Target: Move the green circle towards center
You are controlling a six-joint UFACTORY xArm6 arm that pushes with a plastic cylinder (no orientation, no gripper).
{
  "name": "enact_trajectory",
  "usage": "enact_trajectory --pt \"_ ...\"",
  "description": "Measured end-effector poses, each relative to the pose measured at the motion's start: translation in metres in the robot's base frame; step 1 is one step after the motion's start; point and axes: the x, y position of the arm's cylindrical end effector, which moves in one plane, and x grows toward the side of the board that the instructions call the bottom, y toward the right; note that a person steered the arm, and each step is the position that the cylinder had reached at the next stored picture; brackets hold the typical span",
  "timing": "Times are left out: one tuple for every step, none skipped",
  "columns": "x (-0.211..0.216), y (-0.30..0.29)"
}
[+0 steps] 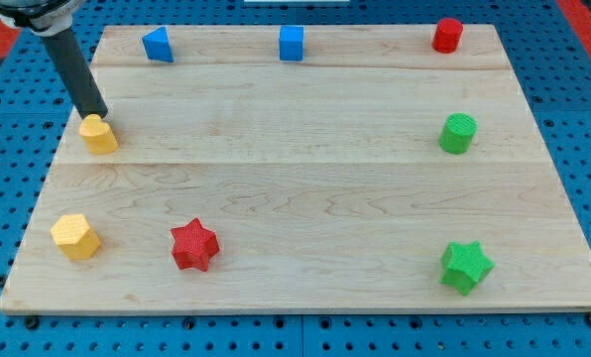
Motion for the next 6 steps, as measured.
enact_trajectory --pt "-0.001 0.0" --pt "-0.008 0.024" --pt "-0.014 0.067" --pt "-0.022 0.192" --pt "-0.035 0.288" --pt "-0.051 0.395"
